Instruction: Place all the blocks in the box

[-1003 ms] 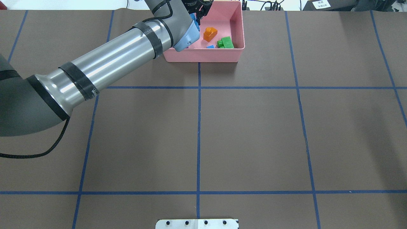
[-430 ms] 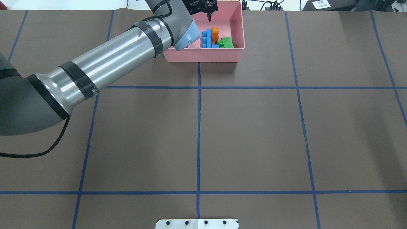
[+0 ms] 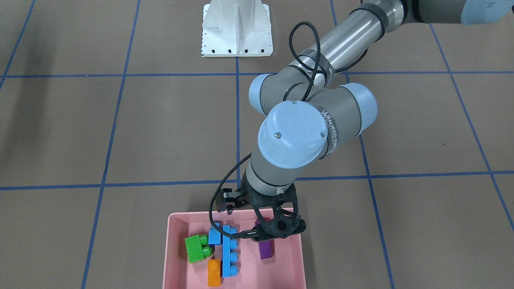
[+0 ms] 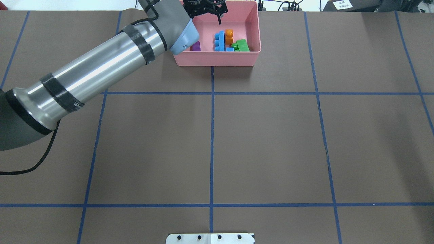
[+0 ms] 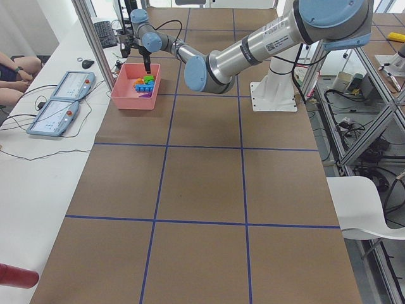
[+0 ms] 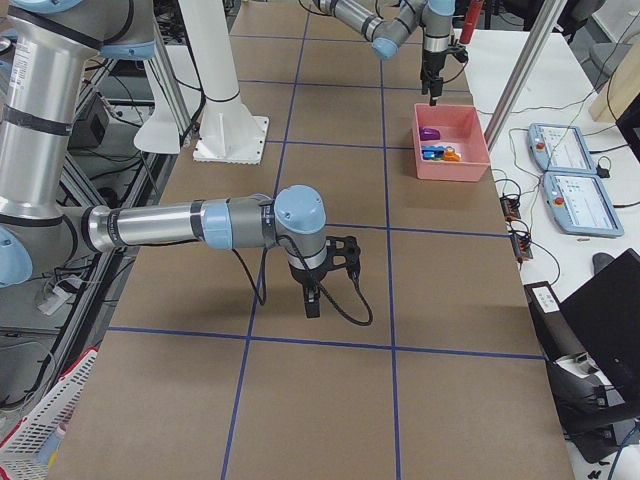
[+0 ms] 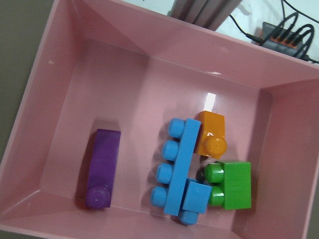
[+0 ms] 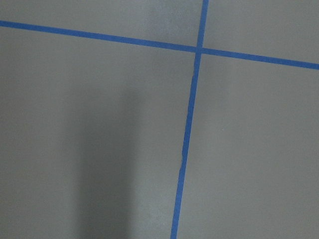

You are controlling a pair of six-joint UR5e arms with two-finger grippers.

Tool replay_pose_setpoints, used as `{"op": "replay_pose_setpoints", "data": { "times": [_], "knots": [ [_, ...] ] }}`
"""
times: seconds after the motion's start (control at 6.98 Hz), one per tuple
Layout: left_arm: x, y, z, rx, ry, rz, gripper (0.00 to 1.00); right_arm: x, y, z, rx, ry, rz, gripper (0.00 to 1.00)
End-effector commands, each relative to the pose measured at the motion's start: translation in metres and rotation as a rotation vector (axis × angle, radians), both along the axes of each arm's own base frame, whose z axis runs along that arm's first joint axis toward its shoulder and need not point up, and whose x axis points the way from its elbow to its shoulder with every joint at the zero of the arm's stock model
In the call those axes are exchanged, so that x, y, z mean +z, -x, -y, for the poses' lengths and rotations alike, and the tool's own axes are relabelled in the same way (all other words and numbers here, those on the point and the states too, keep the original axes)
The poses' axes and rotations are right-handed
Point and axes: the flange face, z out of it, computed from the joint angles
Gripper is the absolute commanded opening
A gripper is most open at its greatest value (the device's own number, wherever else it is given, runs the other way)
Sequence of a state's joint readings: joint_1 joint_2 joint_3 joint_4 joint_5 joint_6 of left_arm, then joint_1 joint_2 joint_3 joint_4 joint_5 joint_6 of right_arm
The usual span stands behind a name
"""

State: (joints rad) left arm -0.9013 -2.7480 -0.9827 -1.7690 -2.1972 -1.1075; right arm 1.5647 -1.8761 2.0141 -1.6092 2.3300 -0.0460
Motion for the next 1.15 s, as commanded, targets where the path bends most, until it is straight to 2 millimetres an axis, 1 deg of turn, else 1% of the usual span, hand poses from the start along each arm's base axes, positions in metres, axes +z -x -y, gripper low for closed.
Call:
{"op": "replay_pose_setpoints", "data": {
  "times": [0.0, 0.14, 0.29, 0.43, 0.72, 0.86, 1.0],
  "knots": [
    [0.063, 0.072, -0.065, 0.163, -0.12, 0.101, 1.0, 0.001, 0.0, -0.001, 0.0, 0.003, 0.0, 1.0],
    [0.119, 0.122, -0.099, 0.201, -0.196, 0.114, 1.0, 0.001, 0.0, -0.002, 0.0, 0.003, -0.001, 1.0],
    [0.175, 0.168, -0.128, 0.247, -0.256, 0.138, 1.0, 0.001, 0.0, -0.002, 0.0, 0.003, -0.001, 1.0],
    [0.226, 0.214, -0.143, 0.282, -0.292, 0.174, 1.0, 0.001, 0.0, -0.002, 0.0, 0.003, 0.0, 1.0],
    [0.307, 0.297, -0.15, 0.346, -0.343, 0.215, 1.0, 0.0, 0.0, -0.003, 0.0, 0.001, 0.0, 1.0],
    [0.347, 0.348, -0.154, 0.382, -0.365, 0.202, 1.0, 0.001, 0.0, -0.004, 0.0, 0.003, -0.001, 1.0],
    [0.387, 0.39, -0.166, 0.372, -0.337, 0.216, 1.0, 0.001, 0.0, -0.004, 0.0, 0.004, 0.0, 1.0]
  ]
}}
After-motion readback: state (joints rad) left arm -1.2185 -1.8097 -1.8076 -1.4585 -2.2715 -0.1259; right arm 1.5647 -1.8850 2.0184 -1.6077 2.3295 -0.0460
